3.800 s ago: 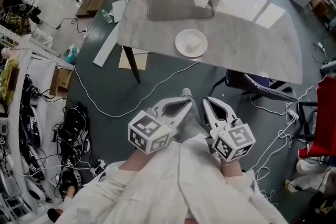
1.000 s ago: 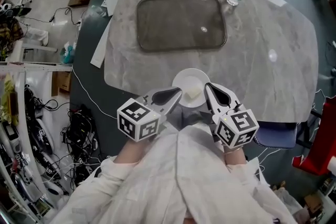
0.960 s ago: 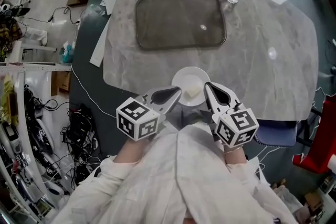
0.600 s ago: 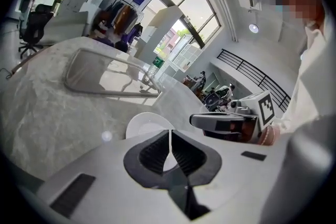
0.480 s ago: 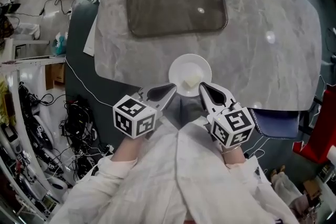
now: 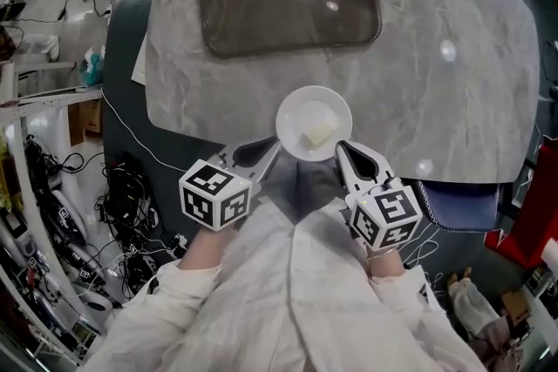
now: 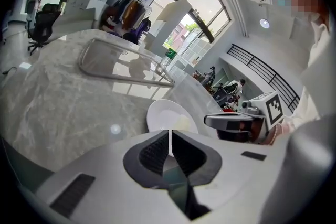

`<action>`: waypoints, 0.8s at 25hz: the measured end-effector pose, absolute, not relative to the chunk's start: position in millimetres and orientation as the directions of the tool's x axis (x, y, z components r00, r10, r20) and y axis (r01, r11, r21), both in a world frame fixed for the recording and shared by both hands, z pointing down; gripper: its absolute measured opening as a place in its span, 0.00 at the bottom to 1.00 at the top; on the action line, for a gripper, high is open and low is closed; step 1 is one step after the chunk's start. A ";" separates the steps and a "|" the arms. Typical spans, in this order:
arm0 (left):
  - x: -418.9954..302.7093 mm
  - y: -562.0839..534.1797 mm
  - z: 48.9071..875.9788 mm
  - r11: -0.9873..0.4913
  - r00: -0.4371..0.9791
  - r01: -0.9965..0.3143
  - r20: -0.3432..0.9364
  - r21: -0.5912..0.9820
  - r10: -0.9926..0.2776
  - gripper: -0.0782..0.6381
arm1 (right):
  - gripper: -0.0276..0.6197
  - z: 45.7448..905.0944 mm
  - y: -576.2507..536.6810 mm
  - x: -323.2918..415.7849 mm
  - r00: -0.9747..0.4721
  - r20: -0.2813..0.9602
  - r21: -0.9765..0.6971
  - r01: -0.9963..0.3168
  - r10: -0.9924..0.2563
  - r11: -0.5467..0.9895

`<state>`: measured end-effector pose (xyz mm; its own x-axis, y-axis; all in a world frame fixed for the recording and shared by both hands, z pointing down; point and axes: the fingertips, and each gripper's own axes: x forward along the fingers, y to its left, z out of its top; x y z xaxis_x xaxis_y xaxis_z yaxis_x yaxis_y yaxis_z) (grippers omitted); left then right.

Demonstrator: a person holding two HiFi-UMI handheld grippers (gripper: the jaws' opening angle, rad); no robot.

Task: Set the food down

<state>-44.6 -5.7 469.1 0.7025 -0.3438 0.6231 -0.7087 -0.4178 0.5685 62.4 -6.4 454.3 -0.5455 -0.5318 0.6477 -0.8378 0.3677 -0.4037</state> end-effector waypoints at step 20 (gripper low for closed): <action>-48.4 -1.5 492.4 -0.329 0.658 -0.753 0.654 0.570 -0.373 0.15 | 0.23 487.5 -2.2 82.7 -0.512 0.697 -0.410 -0.859 -0.502 0.307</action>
